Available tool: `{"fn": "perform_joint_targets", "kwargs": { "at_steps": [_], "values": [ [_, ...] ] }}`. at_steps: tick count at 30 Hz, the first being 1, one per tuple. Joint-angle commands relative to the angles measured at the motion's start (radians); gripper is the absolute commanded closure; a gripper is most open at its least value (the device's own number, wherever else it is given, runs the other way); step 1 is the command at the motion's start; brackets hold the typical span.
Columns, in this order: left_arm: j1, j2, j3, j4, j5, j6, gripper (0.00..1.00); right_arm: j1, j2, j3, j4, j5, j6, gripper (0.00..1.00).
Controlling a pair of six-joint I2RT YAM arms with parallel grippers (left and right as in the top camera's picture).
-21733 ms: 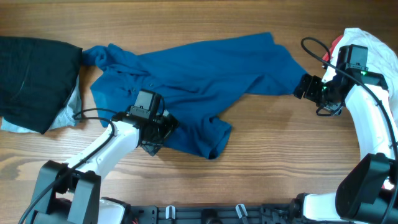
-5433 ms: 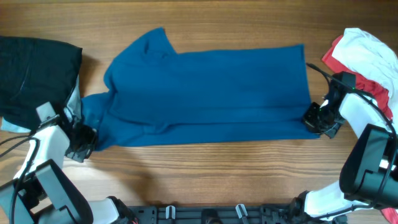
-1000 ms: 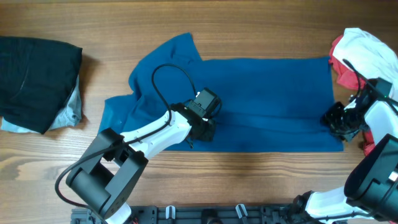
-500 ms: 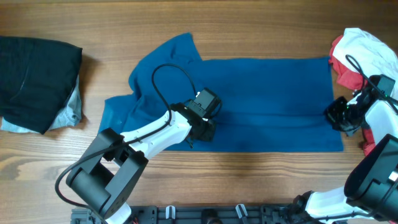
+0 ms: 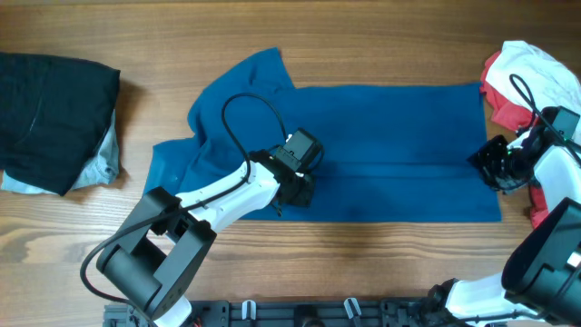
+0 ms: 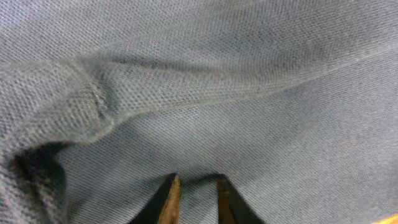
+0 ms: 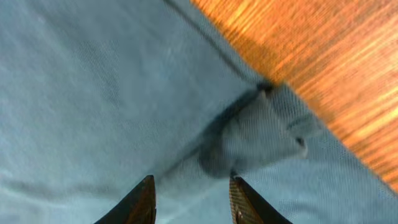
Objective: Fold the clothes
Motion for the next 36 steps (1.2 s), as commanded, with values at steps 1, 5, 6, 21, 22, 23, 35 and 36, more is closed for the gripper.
{"fn": "perform_joint_targets", "kwargs": {
  "at_steps": [1,5,6,21,22,23,35,36],
  "values": [
    [0.004,0.034,-0.015,-0.032,-0.017,-0.011,0.76,0.002,-0.082,0.015,-0.065,-0.026,-0.058,0.63],
    [0.004,0.034,-0.015,-0.091,-0.016,-0.013,0.75,0.014,-0.087,-0.043,-0.117,0.064,-0.095,0.73],
    [0.004,0.034,-0.015,-0.106,-0.016,-0.016,0.75,0.015,-0.085,-0.066,-0.098,0.058,-0.096,0.75],
    [0.003,0.034,-0.064,-0.244,0.124,-0.121,0.75,0.016,-0.085,-0.247,-0.014,0.282,-0.042,0.75],
    [0.003,0.034,-0.08,-0.249,0.132,-0.124,0.75,0.016,-0.085,-0.247,-0.017,0.303,-0.032,0.75],
    [0.001,0.034,-0.093,-0.263,0.137,-0.124,0.78,0.016,-0.085,-0.247,-0.026,0.339,0.002,0.75],
    [-0.033,-0.296,-0.053,-0.288,-0.011,-0.143,0.78,0.016,-0.34,-0.163,-0.054,0.097,-0.085,0.62],
    [-0.008,-0.363,-0.035,-0.265,-0.055,-0.143,0.41,0.016,-0.394,-0.142,-0.053,0.041,-0.105,0.54]
  ]
}}
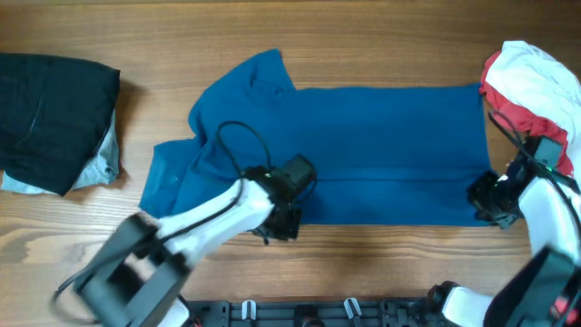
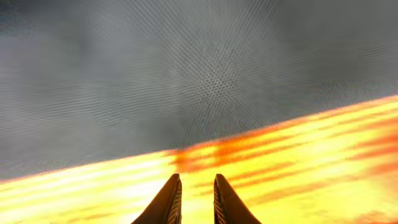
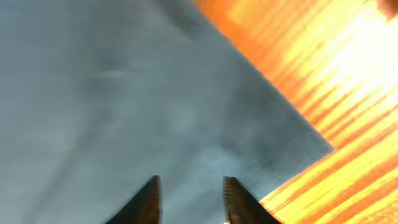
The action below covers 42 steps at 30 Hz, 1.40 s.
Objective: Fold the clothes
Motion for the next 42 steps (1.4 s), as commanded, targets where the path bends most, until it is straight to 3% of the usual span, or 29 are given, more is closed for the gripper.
{"fn": "perform_joint_targets", "kwargs": {
  "at_steps": [1,3,7,10,11,14,15,17,22,26,33,42],
  "values": [
    [0.074,-0.26,0.06,0.056,-0.143,-0.013,0.28,0.0,-0.189,0.088,0.003,-0.204,-0.081,0.44],
    [0.149,-0.339,0.071,0.132,-0.145,0.04,0.22,0.0,-0.27,0.122,-0.001,-0.306,-0.131,0.29],
    [0.397,-0.34,0.131,0.189,0.011,0.138,0.18,0.037,-0.322,0.209,-0.144,-0.398,-0.297,0.27],
    [0.59,-0.229,0.225,0.203,0.106,0.188,0.18,0.095,-0.321,0.237,-0.18,-0.393,-0.301,0.22],
    [0.632,-0.185,0.262,0.209,0.131,0.196,0.18,0.111,-0.321,0.237,-0.18,-0.393,-0.301,0.15],
    [0.732,-0.007,0.424,0.22,0.197,0.232,0.19,0.153,-0.318,0.237,-0.179,-0.39,-0.301,0.12],
    [0.744,0.037,0.465,0.22,0.208,0.247,0.2,0.162,-0.318,0.237,-0.178,-0.39,-0.304,0.11],
    [0.762,0.182,0.597,0.22,0.214,0.295,0.2,0.175,-0.318,0.237,-0.176,-0.407,-0.323,0.0],
    [0.769,0.443,0.794,0.243,0.211,0.331,0.2,0.177,-0.318,0.235,-0.174,-0.449,-0.293,0.0],
    [0.769,0.586,0.804,0.333,0.21,0.332,0.22,0.177,-0.318,0.235,-0.172,-0.442,-0.294,0.0],
    [0.77,0.678,0.804,0.335,0.188,0.353,0.24,0.177,-0.318,0.235,-0.172,-0.442,-0.293,0.0],
    [0.735,0.71,0.803,0.14,0.188,0.431,0.65,0.177,-0.318,0.235,-0.165,-0.439,-0.264,0.0]
  ]
}}
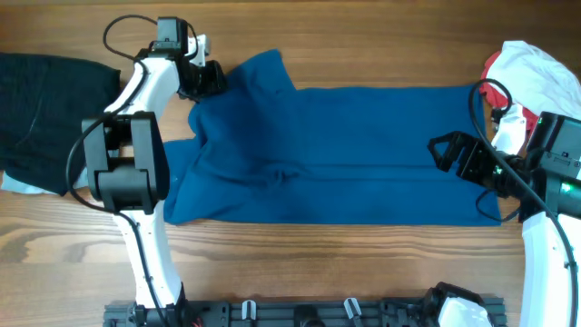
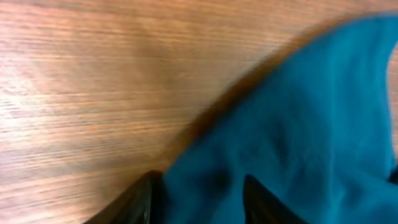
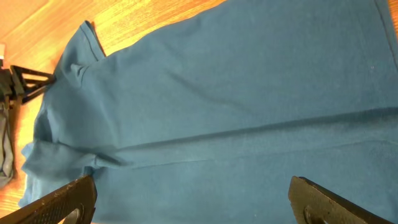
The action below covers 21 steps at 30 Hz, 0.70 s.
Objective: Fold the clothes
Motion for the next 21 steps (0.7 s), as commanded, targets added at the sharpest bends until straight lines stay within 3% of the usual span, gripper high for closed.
{"fn": "perform_joint_targets", "kwargs": {
  "at_steps": [1,2,3,6,7,9,10,11,12,13,21],
  "values": [
    [-0.018,0.053,-0.016,-0.033,-0.002,0.034,0.72,0.004,0.0,0.019,0.006,-0.019,0.012,0.0],
    [-0.017,0.053,-0.016,-0.033,-0.002,0.032,0.84,0.004,0.0,0.019,0.006,-0.019,0.012,0.0],
    [-0.017,0.053,-0.016,-0.033,-0.001,0.03,0.89,0.004,0.0,0.019,0.008,-0.015,0.012,0.0],
    [-0.017,0.053,-0.016,-0.035,-0.001,0.03,0.94,0.004,0.002,0.019,0.026,0.069,0.07,0.02],
    [-0.016,0.053,-0.016,-0.037,-0.002,0.03,0.96,0.004,0.008,0.019,0.046,0.101,0.083,0.09],
    [-0.012,0.052,-0.016,-0.043,-0.002,0.016,0.96,0.004,0.039,0.019,0.089,0.14,0.086,0.36],
    [-0.009,0.052,-0.016,-0.046,-0.002,-0.009,0.96,0.004,0.069,0.019,0.111,0.151,0.088,0.41],
    [-0.003,0.052,-0.016,-0.052,-0.002,-0.05,0.96,0.004,0.117,0.019,0.134,0.152,0.099,0.4],
    [0.005,0.052,-0.016,-0.06,-0.002,-0.091,0.96,0.004,0.184,0.019,0.164,0.15,0.109,0.27],
    [0.009,0.052,-0.016,-0.066,-0.001,-0.111,0.96,0.004,0.23,0.019,0.193,0.15,0.108,0.24],
    [0.045,0.052,-0.016,-0.148,-0.006,-0.206,0.96,0.004,0.661,0.085,0.684,0.158,0.082,0.23]
  ]
}}
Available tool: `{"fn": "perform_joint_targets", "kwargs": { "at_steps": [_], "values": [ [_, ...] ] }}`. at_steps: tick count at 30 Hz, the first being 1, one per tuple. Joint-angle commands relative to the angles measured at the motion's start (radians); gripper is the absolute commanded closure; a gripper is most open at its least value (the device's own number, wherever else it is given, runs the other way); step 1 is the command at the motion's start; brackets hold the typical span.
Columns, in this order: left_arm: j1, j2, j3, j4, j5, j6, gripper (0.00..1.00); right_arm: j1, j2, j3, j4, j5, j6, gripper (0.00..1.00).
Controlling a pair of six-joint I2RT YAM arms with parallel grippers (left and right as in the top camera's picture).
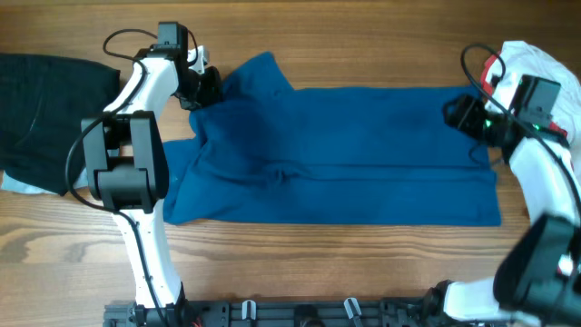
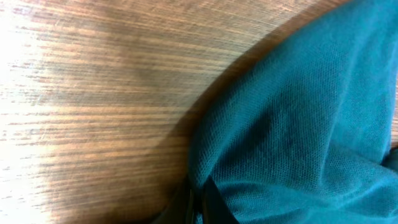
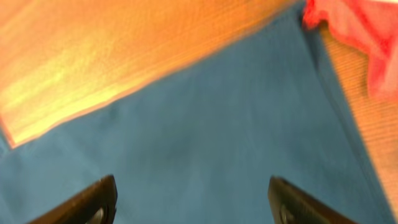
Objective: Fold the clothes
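Observation:
A blue shirt lies spread flat across the wooden table, its sleeves bunched at the left. My left gripper is at the shirt's far left edge, beside the raised sleeve. In the left wrist view that gripper is shut on the blue fabric's edge. Over the shirt's far right corner my right gripper stands wide open. The right wrist view shows its fingers spread apart above flat blue cloth, holding nothing.
A dark folded pile over a pale garment lies at the left edge. A heap of white and red clothes sits at the far right, just beside the right gripper; its red cloth shows in the right wrist view.
My left gripper, open at the shirt's far left edge, is now shut on that edge. My right gripper has moved from over the shirt's right middle to its far right corner, still open.
Both grippers were first low on the shirt, the left near its middle, the right at the right edge. Then both were at the near hem. Later the left was open at the far left sleeve and the right high over the shirt. Now the left grips the edge.

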Motion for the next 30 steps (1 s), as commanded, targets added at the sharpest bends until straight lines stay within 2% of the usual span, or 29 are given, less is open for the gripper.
{"fn": "perform_joint_targets", "kwargs": {
  "at_steps": [1,5,12,22,30],
  "values": [
    [0.043,0.043,-0.021,-0.037,-0.044,-0.106,0.96,0.003,0.141,0.065,0.092,0.016,-0.011,0.23],
    [0.089,0.043,-0.021,-0.036,-0.044,-0.163,0.96,0.004,0.229,0.074,0.202,0.036,-0.01,0.24],
    [0.122,0.043,-0.021,-0.024,-0.048,-0.17,0.96,0.013,0.262,0.074,0.412,0.075,-0.01,0.31],
    [0.119,0.043,-0.021,-0.018,-0.048,-0.173,0.96,0.043,0.313,0.074,0.541,0.158,-0.006,0.31],
    [0.119,0.043,-0.021,-0.018,-0.048,-0.173,0.96,0.043,0.441,0.116,0.552,0.157,-0.003,0.24]
  ]
}}
